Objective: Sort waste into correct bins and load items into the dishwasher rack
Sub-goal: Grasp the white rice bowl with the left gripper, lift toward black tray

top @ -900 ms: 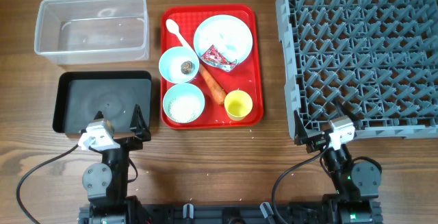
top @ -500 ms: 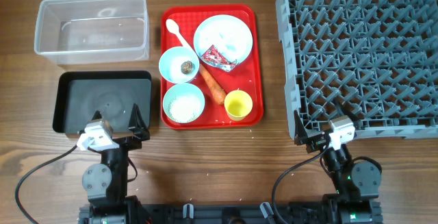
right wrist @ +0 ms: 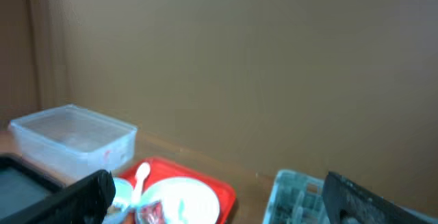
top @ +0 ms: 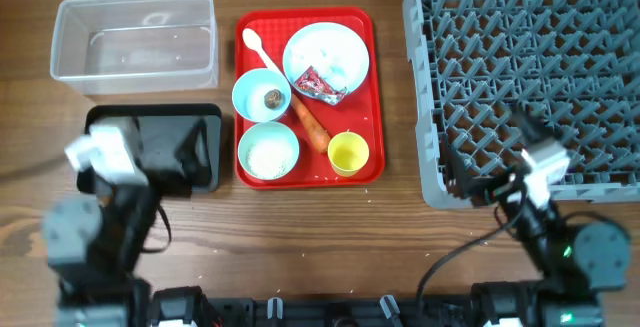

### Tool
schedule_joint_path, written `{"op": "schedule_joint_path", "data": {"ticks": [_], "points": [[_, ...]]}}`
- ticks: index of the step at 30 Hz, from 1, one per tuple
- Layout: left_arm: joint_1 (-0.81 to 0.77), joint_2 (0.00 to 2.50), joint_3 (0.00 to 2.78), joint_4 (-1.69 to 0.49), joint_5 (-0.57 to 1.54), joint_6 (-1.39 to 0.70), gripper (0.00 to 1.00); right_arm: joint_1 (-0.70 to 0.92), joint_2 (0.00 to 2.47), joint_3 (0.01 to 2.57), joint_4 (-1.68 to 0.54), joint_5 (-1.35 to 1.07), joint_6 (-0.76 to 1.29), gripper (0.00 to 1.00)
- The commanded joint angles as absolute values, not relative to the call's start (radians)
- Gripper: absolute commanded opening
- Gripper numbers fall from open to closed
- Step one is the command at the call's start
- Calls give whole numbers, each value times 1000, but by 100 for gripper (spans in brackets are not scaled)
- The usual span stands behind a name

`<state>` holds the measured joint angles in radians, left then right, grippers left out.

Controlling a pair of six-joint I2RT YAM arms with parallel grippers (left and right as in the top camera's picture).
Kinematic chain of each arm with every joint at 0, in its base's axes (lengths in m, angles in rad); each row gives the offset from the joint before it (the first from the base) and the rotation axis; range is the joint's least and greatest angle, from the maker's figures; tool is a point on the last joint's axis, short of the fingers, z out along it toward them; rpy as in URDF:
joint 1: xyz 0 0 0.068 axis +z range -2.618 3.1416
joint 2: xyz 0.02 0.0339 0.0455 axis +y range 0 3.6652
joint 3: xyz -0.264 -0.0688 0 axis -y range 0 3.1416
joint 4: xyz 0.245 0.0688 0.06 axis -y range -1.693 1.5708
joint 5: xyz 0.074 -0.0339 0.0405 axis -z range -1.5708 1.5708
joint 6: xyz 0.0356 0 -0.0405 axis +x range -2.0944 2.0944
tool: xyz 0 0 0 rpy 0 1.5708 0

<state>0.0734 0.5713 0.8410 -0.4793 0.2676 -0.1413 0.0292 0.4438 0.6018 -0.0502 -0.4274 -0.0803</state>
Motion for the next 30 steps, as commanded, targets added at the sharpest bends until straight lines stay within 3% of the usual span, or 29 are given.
{"op": "schedule_joint_path", "data": {"ticks": [1,5,12,13,14,21,26,27,30], "points": [[-9,862,1085,-638,279,-104,100,28,687,815,-204,-535,-115,100],[-226,1255,1229,-770,196,-104,100,28,1039,1077,-548,-556,-142,100],[-326,1706,1229,-799,216,-114,100,28,1345,1100,-663,-616,-53,100],[-326,1743,1229,-807,216,-112,95,28,1364,1100,-667,-615,-53,89],[-334,1773,1229,-817,215,-110,82,28,1387,1100,-668,-615,-52,80],[-517,1888,1228,-841,18,-75,68,28,1397,1100,-679,-596,-52,76],[-527,1948,1210,-830,-89,-89,8,28,1397,1100,-682,-586,-50,66],[-527,1949,1210,-830,-92,-89,4,28,1397,1100,-682,-573,-49,64],[-527,1934,1214,-836,-91,-90,4,28,1397,1100,-683,-569,-49,63]]}}
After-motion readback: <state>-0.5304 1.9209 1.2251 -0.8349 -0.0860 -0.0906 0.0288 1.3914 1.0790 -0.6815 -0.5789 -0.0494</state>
